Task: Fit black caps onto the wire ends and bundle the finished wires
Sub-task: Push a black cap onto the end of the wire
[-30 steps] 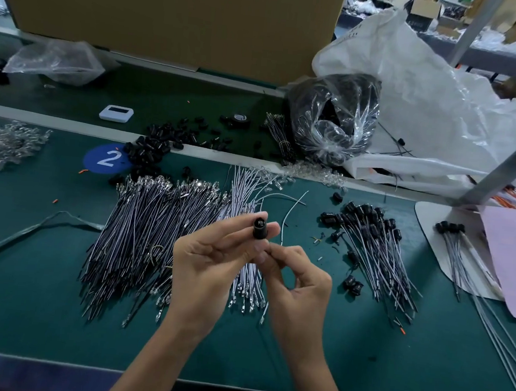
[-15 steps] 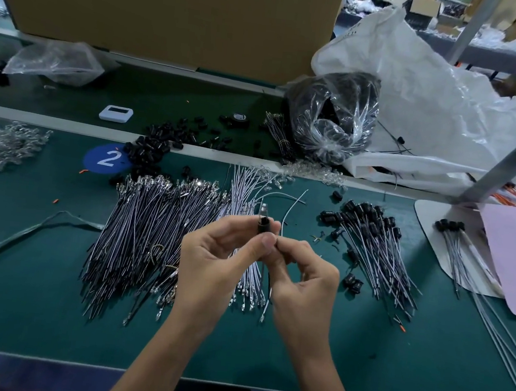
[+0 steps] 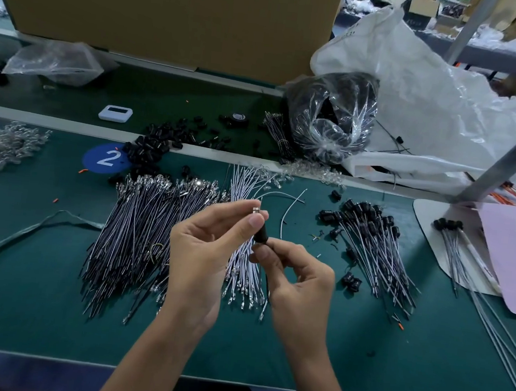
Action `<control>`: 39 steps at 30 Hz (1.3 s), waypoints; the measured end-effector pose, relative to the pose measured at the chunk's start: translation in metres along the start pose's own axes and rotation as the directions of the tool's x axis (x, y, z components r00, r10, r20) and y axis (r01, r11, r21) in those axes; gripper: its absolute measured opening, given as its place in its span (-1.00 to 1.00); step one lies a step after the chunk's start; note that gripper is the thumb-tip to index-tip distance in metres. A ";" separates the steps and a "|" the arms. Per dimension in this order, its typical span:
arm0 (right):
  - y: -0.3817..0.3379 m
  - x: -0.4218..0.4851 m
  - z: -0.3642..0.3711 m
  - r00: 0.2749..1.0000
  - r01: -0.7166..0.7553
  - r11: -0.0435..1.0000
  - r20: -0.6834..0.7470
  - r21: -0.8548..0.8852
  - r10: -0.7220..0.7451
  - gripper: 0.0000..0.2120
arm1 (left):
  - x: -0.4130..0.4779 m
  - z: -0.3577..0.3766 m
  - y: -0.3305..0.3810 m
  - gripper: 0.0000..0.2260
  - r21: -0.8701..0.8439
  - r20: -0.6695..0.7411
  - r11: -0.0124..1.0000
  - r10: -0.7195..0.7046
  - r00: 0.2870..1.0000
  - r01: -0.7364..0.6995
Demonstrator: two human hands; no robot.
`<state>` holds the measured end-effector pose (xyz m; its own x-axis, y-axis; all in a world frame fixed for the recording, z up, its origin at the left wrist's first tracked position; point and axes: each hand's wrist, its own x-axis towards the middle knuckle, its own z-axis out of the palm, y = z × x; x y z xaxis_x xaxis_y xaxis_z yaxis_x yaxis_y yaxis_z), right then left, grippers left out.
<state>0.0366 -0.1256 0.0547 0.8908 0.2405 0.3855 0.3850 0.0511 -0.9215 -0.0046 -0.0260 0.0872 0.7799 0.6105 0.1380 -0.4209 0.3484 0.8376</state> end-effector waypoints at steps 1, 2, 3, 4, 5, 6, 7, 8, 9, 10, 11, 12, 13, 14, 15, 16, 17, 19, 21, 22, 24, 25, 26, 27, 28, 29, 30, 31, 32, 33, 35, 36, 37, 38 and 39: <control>0.001 0.000 0.001 1.000 -0.012 1.000 0.001 0.019 0.012 -0.95 | -0.001 0.001 0.000 -0.77 -0.037 -0.005 0.999 -0.022 1.000 0.022; 0.002 -0.001 0.001 1.000 -0.030 0.999 0.003 0.042 0.030 -0.93 | -0.002 0.001 0.000 -0.77 -0.079 -0.009 0.996 -0.043 0.999 0.042; 0.003 -0.001 0.002 0.999 -0.052 0.996 0.004 0.070 0.052 -0.90 | -0.002 0.002 -0.001 -0.79 -0.124 -0.010 0.990 -0.063 0.998 0.061; 0.003 -0.002 0.003 0.997 -0.075 0.992 0.005 0.097 0.075 -0.89 | -0.002 0.001 -0.001 -0.81 -0.165 -0.007 0.983 -0.080 0.997 0.078; 0.004 -0.003 0.004 0.995 -0.097 0.988 0.006 0.124 0.097 -0.87 | -0.002 0.001 -0.001 -0.83 -0.191 0.002 0.977 -0.094 0.996 0.092; 0.005 -0.004 0.005 0.993 -0.114 0.983 0.008 0.146 0.115 -0.87 | -0.003 0.001 -0.001 -0.83 -0.201 0.013 0.974 -0.100 0.995 0.100; 0.006 -0.005 0.006 0.992 -0.125 0.979 0.010 0.160 0.125 -0.87 | -0.003 0.001 -0.001 -0.83 -0.198 0.022 0.975 -0.097 0.995 0.099; 0.006 -0.005 0.006 0.991 -0.130 0.977 0.013 0.166 0.130 -0.88 | -0.003 0.000 -0.001 -0.83 -0.184 0.028 0.979 -0.085 0.996 0.089; 0.006 -0.006 0.006 0.991 -0.133 0.977 0.014 0.169 0.132 -0.88 | -0.003 0.000 -0.001 -0.82 -0.165 0.029 0.984 -0.069 0.997 0.073; 0.006 -0.006 0.006 0.991 -0.134 0.976 0.014 0.169 0.134 -0.89 | -0.003 0.000 0.000 -0.81 -0.145 0.025 0.988 -0.053 0.998 0.056; 0.006 -0.005 0.005 0.991 -0.135 0.977 0.013 0.166 0.135 -0.89 | -0.002 0.000 0.000 -0.80 -0.126 0.016 0.991 -0.042 0.999 0.043; 0.006 -0.005 0.005 0.991 -0.134 0.978 0.013 0.161 0.134 -0.90 | -0.002 -0.001 0.000 -0.80 -0.114 0.004 0.993 -0.033 0.999 0.033; 0.005 -0.005 0.004 0.991 -0.132 0.979 0.014 0.154 0.132 -0.90 | -0.001 -0.001 0.000 -0.80 -0.109 -0.005 0.994 -0.025 1.000 0.025; 0.005 -0.004 0.004 0.992 -0.127 0.981 0.017 0.144 0.126 -0.89 | -0.001 -0.002 0.000 -0.80 -0.109 -0.010 0.994 -0.019 1.000 0.018; 0.004 -0.004 0.003 0.993 -0.121 0.984 0.023 0.134 0.119 -0.89 | -0.001 -0.002 -0.001 -0.81 -0.111 -0.011 0.994 -0.015 1.000 0.013; 0.004 -0.004 0.002 0.994 -0.112 0.986 0.032 0.123 0.109 -0.89 | 0.000 -0.003 -0.001 -0.81 -0.112 -0.007 0.994 -0.011 1.000 0.010; 0.003 -0.003 0.002 0.994 -0.103 0.988 0.045 0.113 0.099 -0.90 | 0.000 -0.003 -0.002 -0.82 -0.112 0.000 0.994 -0.007 1.000 0.006; 0.002 -0.002 0.000 0.992 -0.105 0.988 0.086 0.116 0.095 -0.93 | 0.000 -0.004 -0.003 -0.82 -0.108 0.008 0.994 0.002 1.000 -0.001; 0.000 0.000 -0.002 0.982 -0.141 0.976 0.151 0.163 0.117 -0.95 | 0.002 -0.005 -0.003 -0.83 -0.094 0.000 0.995 0.019 1.000 -0.018; 0.000 0.001 -0.003 0.975 -0.160 0.970 0.181 0.184 0.127 -0.95 | 0.003 -0.006 -0.004 -0.83 -0.085 -0.003 0.996 0.031 1.000 -0.031; 0.000 0.003 -0.005 0.968 -0.177 0.965 0.209 0.194 0.136 -0.95 | 0.004 -0.008 -0.004 -0.83 -0.079 -0.006 0.996 0.041 0.999 -0.041; 0.000 0.004 -0.005 0.969 -0.176 0.966 0.209 0.190 0.135 -0.95 | 0.004 -0.009 -0.005 -0.82 -0.082 -0.005 0.996 0.035 0.999 -0.035; 0.001 0.004 -0.006 0.970 -0.169 0.968 0.202 0.183 0.131 -0.95 | 0.004 -0.010 -0.005 -0.81 -0.084 -0.001 0.996 0.025 1.000 -0.024; 0.001 0.005 -0.005 0.972 -0.166 0.970 0.197 0.178 0.130 -0.95 | 0.004 -0.010 -0.006 -0.79 -0.089 0.008 0.996 0.012 1.000 -0.011; 0.003 0.004 -0.005 0.973 -0.163 0.971 0.189 0.172 0.130 -0.95 | 0.004 -0.010 -0.006 -0.78 -0.096 0.020 0.995 -0.003 1.000 0.005; 0.003 0.004 -0.005 0.974 -0.164 0.972 0.181 0.166 0.133 -0.94 | 0.003 -0.010 -0.006 -0.77 -0.104 0.030 0.994 -0.020 0.999 0.023; 0.004 0.004 -0.004 0.976 -0.160 0.975 0.171 0.155 0.133 -0.94 | 0.003 -0.010 -0.006 -0.73 -0.111 0.038 0.993 -0.036 0.999 0.041; 0.004 0.004 -0.004 0.978 -0.154 0.978 0.162 0.140 0.131 -0.94 | 0.002 -0.011 -0.006 -0.68 -0.115 0.047 0.992 -0.053 0.997 0.058; 0.006 0.004 -0.004 0.980 -0.146 0.981 0.154 0.124 0.126 -0.95 | 0.002 -0.012 -0.006 -0.62 -0.112 0.057 0.991 -0.068 0.996 0.074; 0.006 0.004 -0.004 0.982 -0.139 0.984 0.147 0.111 0.122 -0.95 | 0.001 -0.014 -0.007 -0.58 -0.102 0.071 0.991 -0.083 0.994 0.090; 0.007 0.004 -0.003 0.986 -0.127 0.988 0.122 0.089 0.116 -0.92 | -0.001 -0.017 -0.009 -0.53 -0.064 0.109 0.990 -0.117 0.987 0.124; 0.008 0.004 -0.003 0.988 -0.123 0.990 0.105 0.074 0.115 -0.88 | -0.002 -0.018 -0.011 -0.53 -0.039 0.125 0.989 -0.135 0.983 0.141; 0.008 0.004 -0.003 0.989 -0.127 0.990 0.090 0.068 0.120 -0.87 | -0.004 -0.018 -0.013 -0.55 -0.014 0.131 0.988 -0.152 0.980 0.155; 0.009 0.004 -0.003 0.990 -0.124 0.990 0.077 0.059 0.120 -0.90 | -0.005 -0.019 -0.015 -0.59 0.013 0.131 0.987 -0.161 0.978 0.161; 0.009 0.004 -0.003 0.990 -0.124 0.991 0.074 0.058 0.120 -0.94 | -0.006 -0.019 -0.016 -0.64 0.038 0.126 0.986 -0.163 0.978 0.160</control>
<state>0.0445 -0.1267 0.0482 0.9101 0.3164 0.2676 0.2566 0.0767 -0.9635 -0.0114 -0.0216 0.0626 0.8903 0.4508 0.0650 -0.2731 0.4141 0.8683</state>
